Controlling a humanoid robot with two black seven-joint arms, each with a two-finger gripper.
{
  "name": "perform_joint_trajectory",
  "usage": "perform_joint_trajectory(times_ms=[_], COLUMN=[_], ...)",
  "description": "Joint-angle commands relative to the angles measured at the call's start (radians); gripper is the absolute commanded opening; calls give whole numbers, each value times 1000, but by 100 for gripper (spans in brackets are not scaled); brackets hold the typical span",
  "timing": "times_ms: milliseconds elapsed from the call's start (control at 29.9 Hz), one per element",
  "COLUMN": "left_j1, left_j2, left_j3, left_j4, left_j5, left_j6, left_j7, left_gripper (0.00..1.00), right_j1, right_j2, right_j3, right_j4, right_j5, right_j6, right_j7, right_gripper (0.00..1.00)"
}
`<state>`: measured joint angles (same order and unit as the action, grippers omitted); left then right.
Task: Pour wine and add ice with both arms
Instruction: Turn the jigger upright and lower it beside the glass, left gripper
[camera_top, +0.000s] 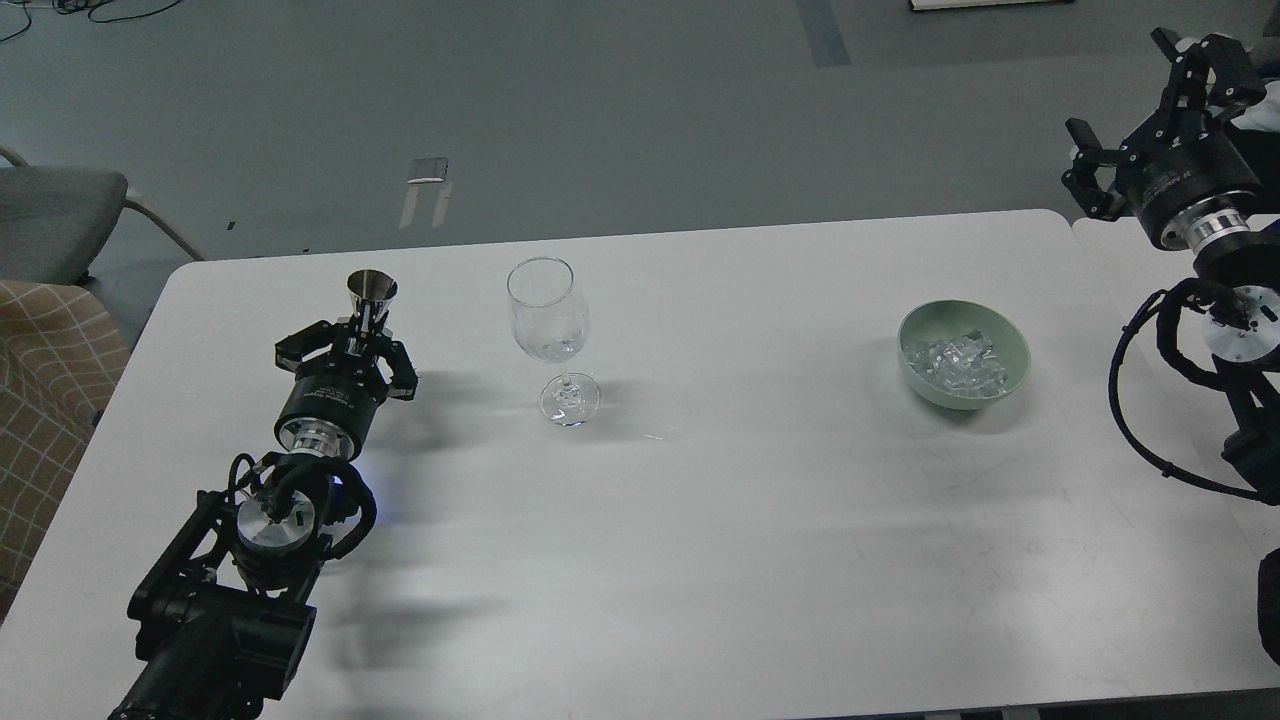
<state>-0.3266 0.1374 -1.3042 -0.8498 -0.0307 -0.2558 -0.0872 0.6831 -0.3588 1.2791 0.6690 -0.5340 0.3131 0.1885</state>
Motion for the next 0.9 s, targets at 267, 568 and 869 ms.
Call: perform_joint_trajectory(times_ms=[267, 568, 869], left_j1=[-11, -22, -23], left_j2=[-1, -1, 2], left_j3=[0, 3, 3], left_j4=[-3, -3, -2], left_j5=[0, 0, 0], left_j6=[-5, -5, -5], left_j7=[-2, -5, -5], left_gripper=[21, 29, 33], right_j1=[3, 1, 1], right_j2=[6, 9, 9], right_j3=[-4, -4, -4], right_j4=[0, 0, 0], right_j5=[-1, -1, -1], right_j6=[-12, -12, -12], right_j7=[0, 0, 0], right_gripper=[100, 100, 100])
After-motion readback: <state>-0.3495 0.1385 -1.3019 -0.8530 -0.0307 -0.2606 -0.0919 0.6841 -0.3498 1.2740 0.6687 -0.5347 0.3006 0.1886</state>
